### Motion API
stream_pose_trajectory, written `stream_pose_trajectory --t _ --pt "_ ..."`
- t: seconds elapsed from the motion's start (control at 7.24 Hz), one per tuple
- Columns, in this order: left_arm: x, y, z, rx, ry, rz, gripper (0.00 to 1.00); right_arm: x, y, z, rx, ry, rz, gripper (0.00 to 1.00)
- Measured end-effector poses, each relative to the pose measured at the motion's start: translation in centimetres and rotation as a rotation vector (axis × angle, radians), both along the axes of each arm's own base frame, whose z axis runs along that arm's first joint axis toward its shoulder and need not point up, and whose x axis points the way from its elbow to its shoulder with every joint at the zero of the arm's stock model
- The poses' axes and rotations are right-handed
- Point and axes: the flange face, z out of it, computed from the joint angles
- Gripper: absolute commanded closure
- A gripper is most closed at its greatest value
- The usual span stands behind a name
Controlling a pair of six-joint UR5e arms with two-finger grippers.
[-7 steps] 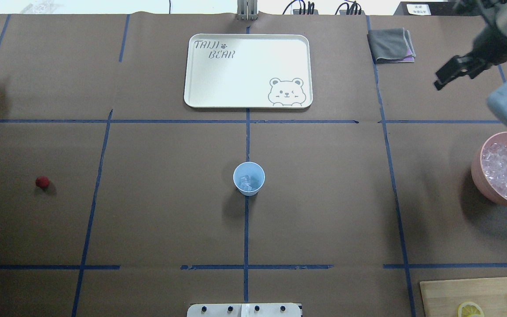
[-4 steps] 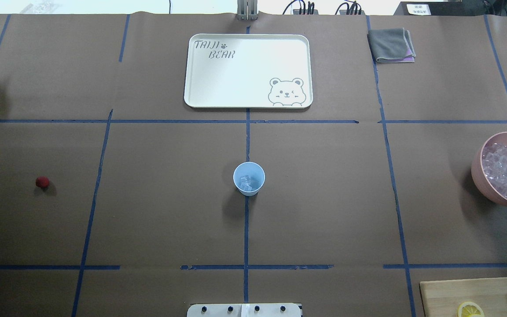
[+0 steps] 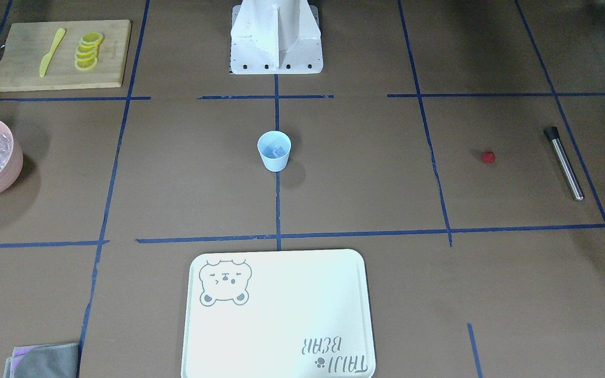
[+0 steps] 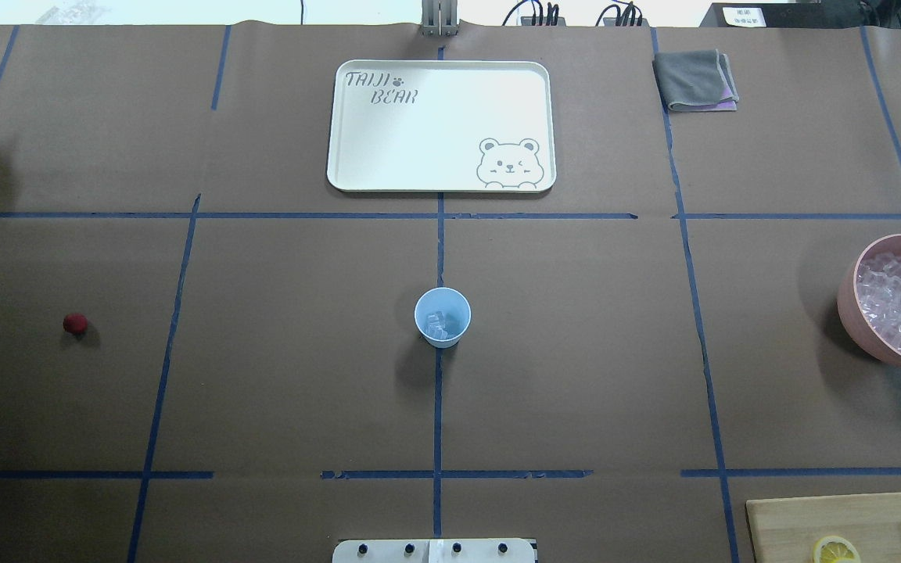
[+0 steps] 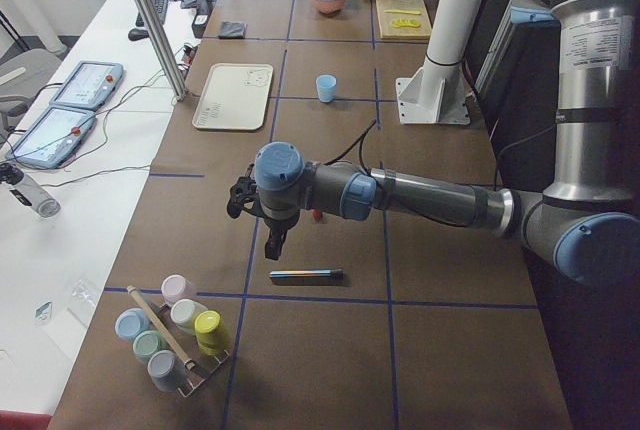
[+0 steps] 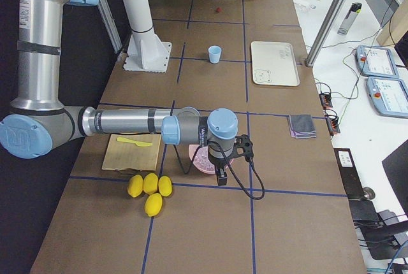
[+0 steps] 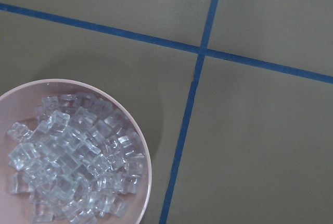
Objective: Mash ice and strawberries in cup
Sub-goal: 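Move the left gripper over the red strawberry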
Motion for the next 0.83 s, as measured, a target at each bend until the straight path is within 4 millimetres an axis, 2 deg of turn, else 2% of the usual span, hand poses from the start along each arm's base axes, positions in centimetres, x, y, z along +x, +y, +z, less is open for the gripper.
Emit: stream_pose_trajectory --t 0.14,0.28,0.69,0.83 --pt "3.3 -0.2 -1.3 0.018 0.018 0.019 0.00 0.0 0.0 0.0 -0.001 0.000 0.004 0.01" --pt "7.4 0.0 -2.2 -0.004 0.023 0.036 0.00 0.1 -0.1 0.0 0.000 0.001 0.006 0.01" --pt "18.2 1.7 -2.1 -0.119 -0.071 -0.016 0.00 0.1 0.0 -0.1 0.002 0.001 0.007 0.01" --pt "21.1 2.5 -2.0 -0.136 -0.087 -0.029 0.00 0.1 0.0 -0.1 0.001 0.001 0.007 0.01"
